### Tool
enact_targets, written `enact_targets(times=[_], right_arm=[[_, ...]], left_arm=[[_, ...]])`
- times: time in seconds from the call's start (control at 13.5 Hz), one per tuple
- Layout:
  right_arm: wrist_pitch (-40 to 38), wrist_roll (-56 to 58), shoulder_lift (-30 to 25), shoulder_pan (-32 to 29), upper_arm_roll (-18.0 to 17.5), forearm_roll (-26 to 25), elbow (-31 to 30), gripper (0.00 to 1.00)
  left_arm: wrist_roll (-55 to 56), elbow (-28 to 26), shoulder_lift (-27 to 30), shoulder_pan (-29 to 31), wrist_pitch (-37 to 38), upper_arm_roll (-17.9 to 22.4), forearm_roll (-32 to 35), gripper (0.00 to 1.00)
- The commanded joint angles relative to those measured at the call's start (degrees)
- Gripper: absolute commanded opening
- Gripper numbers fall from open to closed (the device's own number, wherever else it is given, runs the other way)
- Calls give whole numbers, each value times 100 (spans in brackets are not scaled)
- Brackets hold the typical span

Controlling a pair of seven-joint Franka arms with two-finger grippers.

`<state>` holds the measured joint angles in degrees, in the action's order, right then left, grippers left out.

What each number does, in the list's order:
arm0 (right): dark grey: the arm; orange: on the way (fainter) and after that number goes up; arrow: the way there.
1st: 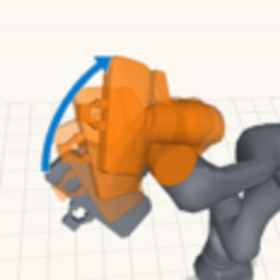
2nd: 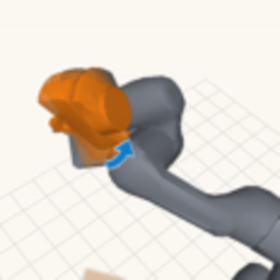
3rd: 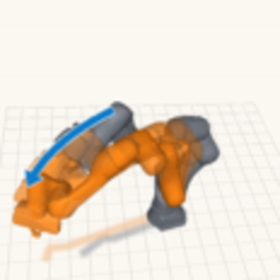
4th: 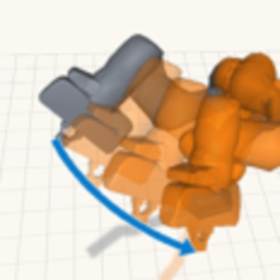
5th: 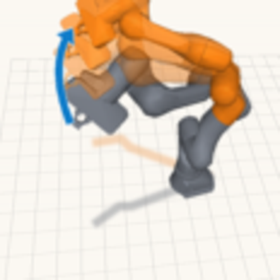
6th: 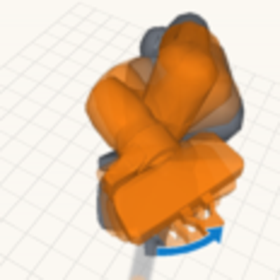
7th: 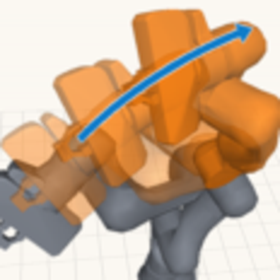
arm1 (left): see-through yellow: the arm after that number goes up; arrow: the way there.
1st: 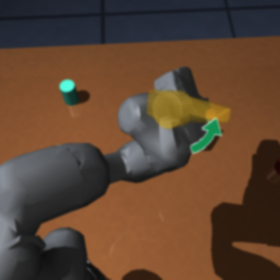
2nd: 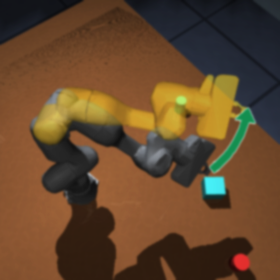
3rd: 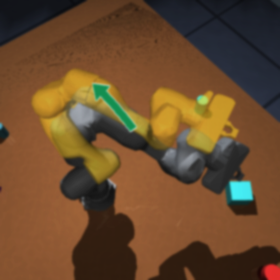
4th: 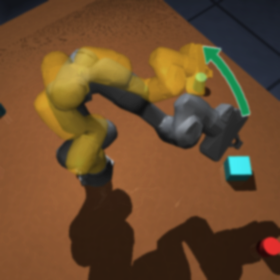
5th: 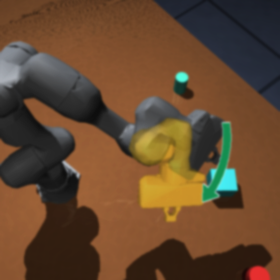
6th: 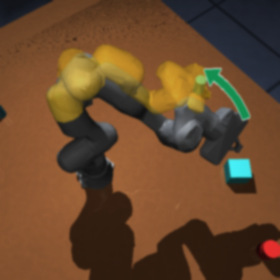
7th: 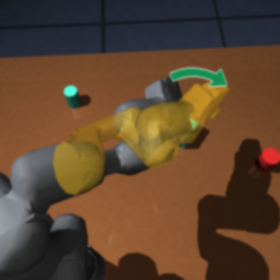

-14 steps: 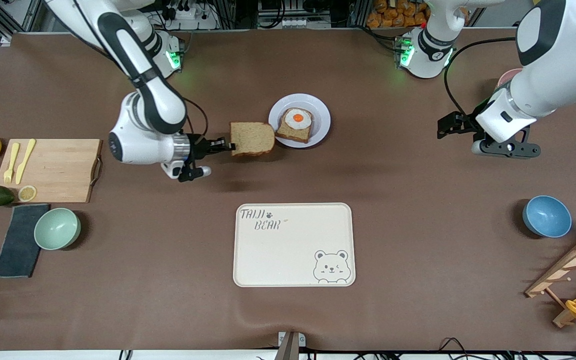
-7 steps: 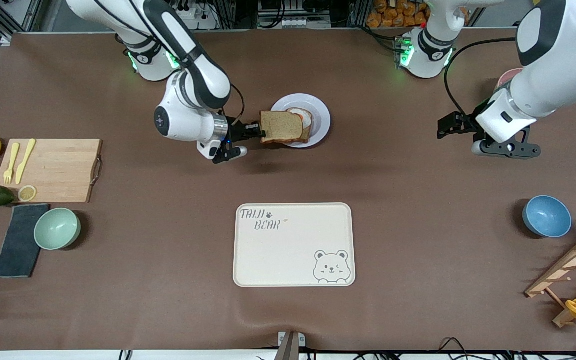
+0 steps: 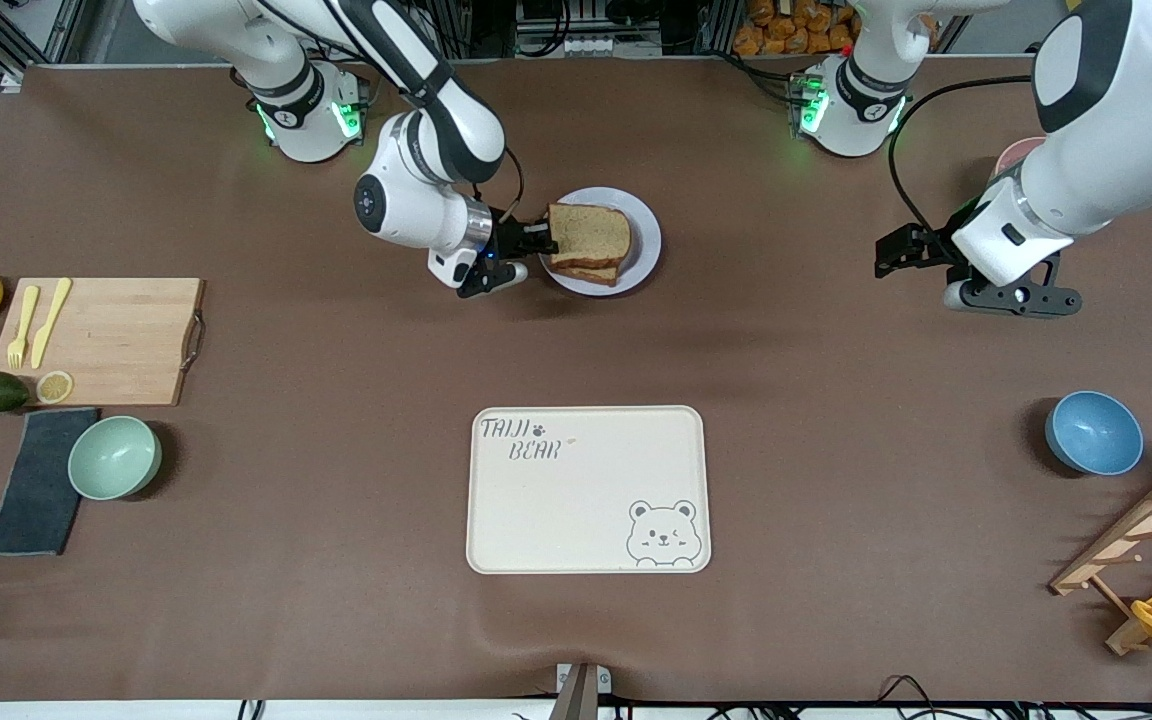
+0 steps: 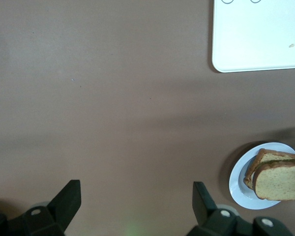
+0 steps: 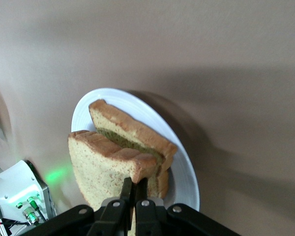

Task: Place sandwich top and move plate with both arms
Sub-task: 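Lower the bread onto the egg toast and open the right gripper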

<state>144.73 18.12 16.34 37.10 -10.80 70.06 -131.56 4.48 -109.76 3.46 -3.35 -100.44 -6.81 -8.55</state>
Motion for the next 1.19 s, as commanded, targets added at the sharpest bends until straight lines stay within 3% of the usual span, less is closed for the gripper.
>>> enact_targets(times=[0.0, 0.59, 0.74, 0.81, 1.11], right_arm=[[247, -19, -35, 244, 52, 358, -89, 0], [407, -27, 88, 289, 52, 640, -28, 0], [407, -45, 115, 289, 61, 816, 25, 26], [407, -88, 115, 271, 61, 834, 43, 34], [407, -247, 97, 236, 87, 834, 60, 45]], left_arm=[[62, -19, 32, 45, 25, -31, -33, 100], [62, -19, 32, 45, 25, -31, -33, 100], [62, -19, 32, 45, 25, -31, -33, 100], [62, -19, 32, 45, 25, -31, -33, 100], [62, -19, 24, 45, 25, -31, -33, 100]])
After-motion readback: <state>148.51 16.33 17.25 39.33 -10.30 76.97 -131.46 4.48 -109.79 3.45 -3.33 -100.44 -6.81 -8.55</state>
